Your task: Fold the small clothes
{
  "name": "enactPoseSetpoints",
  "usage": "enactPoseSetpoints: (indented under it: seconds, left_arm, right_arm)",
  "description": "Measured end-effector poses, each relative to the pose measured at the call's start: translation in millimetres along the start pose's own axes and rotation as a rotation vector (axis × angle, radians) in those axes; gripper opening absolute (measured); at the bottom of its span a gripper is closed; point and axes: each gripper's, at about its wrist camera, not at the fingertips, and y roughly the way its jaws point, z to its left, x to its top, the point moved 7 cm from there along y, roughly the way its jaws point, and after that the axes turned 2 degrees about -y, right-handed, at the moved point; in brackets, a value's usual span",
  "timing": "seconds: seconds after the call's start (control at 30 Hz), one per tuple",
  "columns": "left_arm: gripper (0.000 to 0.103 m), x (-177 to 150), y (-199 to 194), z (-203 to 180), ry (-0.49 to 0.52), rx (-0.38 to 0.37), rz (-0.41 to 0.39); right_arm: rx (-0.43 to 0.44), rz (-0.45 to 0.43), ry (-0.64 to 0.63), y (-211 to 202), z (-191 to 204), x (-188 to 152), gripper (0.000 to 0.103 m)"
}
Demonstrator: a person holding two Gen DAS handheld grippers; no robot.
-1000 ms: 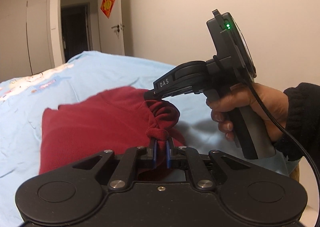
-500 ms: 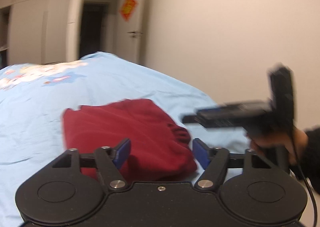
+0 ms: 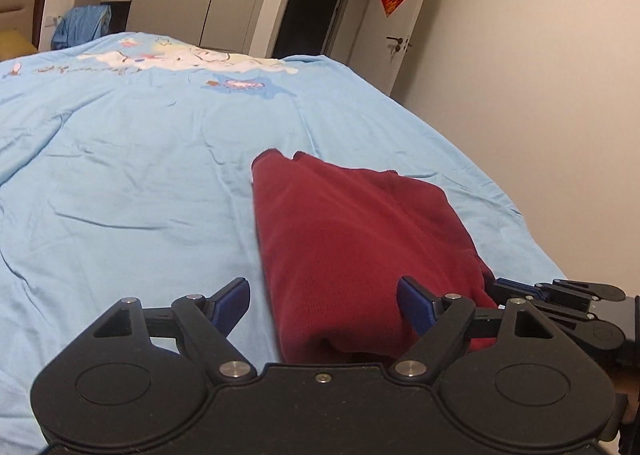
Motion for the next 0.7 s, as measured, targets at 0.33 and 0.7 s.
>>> enactPoseSetpoints:
  seconds: [0.33,0.7]
  left_arm:
    - [0.087,-5,-1,5,-0.01,0.002,0.018]
    - [0.095,-5,-2,7,-0.019,0.007,0.008]
  right_arm:
    - [-0.035,0.001,0.07,-8,-4,-15,0.005]
    - [-0.042,0.0,0.163,-24,-15,-26,0.001]
